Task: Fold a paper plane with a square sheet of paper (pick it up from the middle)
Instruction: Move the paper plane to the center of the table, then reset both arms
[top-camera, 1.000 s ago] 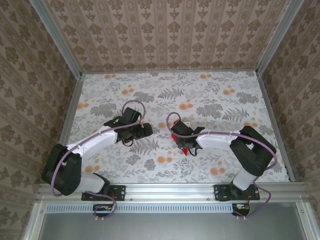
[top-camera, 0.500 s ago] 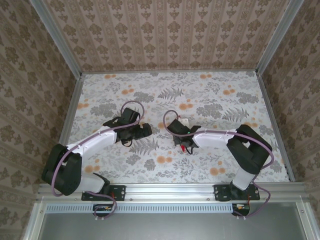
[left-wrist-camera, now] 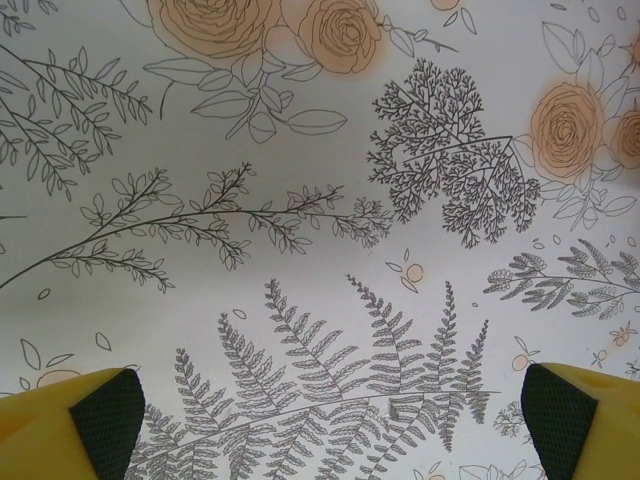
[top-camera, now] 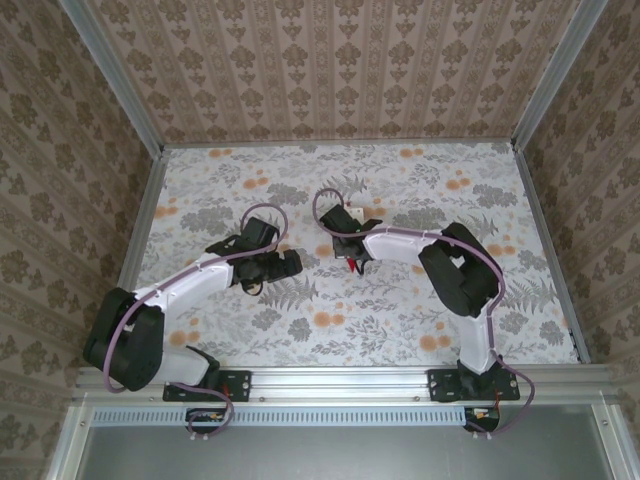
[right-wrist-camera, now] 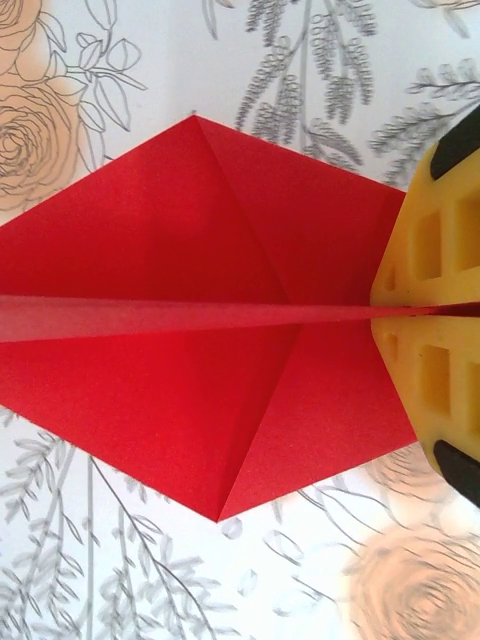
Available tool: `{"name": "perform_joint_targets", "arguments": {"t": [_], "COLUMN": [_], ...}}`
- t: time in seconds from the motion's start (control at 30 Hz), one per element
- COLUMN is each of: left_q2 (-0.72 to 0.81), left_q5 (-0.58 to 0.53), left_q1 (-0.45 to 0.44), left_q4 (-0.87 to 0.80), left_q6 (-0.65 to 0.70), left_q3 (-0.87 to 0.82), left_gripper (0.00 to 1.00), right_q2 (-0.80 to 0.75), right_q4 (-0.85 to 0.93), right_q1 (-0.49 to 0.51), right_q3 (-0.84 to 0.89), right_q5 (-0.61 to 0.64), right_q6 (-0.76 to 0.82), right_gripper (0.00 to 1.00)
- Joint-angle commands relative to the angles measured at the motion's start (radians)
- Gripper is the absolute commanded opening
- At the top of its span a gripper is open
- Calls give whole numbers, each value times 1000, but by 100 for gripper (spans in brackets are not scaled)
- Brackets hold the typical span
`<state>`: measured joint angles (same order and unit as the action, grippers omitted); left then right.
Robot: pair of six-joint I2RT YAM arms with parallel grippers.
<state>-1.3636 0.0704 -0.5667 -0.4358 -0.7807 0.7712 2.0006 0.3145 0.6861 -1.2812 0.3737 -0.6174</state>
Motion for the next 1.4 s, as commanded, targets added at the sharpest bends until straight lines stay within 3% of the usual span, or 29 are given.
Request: {"name": "perform_joint_targets", "arguments": {"t": [0.0, 0.33, 0.5, 0.7, 0.97, 1.1, 1.23, 1.37], "left_q2": [15, 2, 3, 5, 39, 112, 229, 307], "left_q5": [1, 2, -16, -96, -189, -245, -303, -423], "left_q1": [11, 13, 16, 32, 103, 200, 280, 356], "left_q4": [-26, -25, -39, -98, -142, -115, -8, 109], "left_q6": [28, 31, 41, 95, 210, 277, 367, 420], "left_q3": [-13, -4, 21, 106, 208, 204, 126, 16], "left_gripper": [100, 100, 100, 100, 100, 100, 100, 100], "right_q2": [42, 114, 54, -103, -345, -488, -651, -772], "right_q4": [63, 70, 109, 181, 201, 152, 70, -39], "right_q1": [-14, -20, -19, -19, -32, -78, -195, -311], "right_q3": [-43, -41, -69, -143, -111, 0, 168, 350], "right_q5": [-28, -56, -50, -53, 43, 176, 223, 290], "right_q6": [20, -38, -41, -33, 18, 81, 145, 216], "right_gripper": [11, 16, 19, 36, 72, 85, 100, 100]}}
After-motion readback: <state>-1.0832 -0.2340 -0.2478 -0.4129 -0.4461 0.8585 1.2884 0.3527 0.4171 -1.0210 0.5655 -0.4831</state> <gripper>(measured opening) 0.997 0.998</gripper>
